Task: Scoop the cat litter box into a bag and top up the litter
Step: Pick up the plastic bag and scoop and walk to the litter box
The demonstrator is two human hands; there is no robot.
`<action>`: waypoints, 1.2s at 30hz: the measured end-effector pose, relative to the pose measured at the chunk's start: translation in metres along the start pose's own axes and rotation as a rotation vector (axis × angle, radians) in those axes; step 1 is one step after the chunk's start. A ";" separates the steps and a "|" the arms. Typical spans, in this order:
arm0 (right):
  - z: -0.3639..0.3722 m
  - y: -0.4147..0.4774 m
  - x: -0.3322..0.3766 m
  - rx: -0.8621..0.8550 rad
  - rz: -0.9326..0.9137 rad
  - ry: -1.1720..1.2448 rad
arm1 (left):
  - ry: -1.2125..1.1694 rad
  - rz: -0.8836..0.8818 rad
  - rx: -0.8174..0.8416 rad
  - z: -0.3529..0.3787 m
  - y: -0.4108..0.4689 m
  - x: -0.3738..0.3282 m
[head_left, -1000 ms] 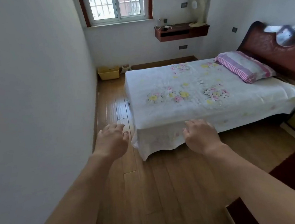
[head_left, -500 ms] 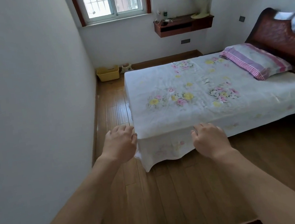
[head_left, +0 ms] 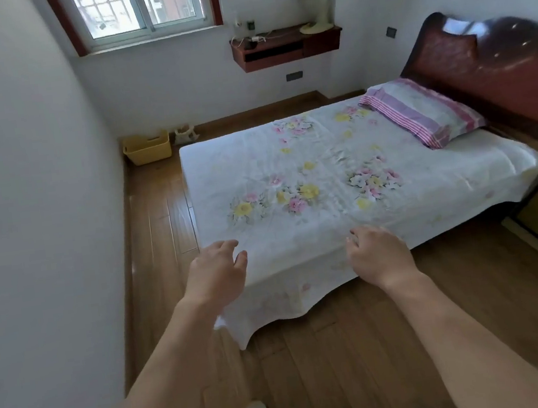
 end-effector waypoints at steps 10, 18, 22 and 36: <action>-0.009 0.104 -0.022 -0.111 0.281 -0.021 | 0.008 0.305 0.123 0.047 0.194 -0.053; -0.032 0.139 -0.091 -0.178 0.536 -0.062 | -0.015 0.593 0.211 0.093 0.282 -0.173; -0.039 0.161 -0.150 -0.214 0.605 -0.047 | 0.015 0.674 0.257 0.131 0.312 -0.241; -0.122 0.270 -0.374 -0.265 0.737 -0.111 | 0.098 0.931 0.233 0.207 0.407 -0.520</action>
Point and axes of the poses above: each hand's wrist, its own y-axis towards the middle knuckle, its own z-axis out of the palm, x = y × z, the point moved 3 cm from there along y, towards the middle knuckle, and after that the axes turned 7 degrees about -x, right-handed, at the moved point
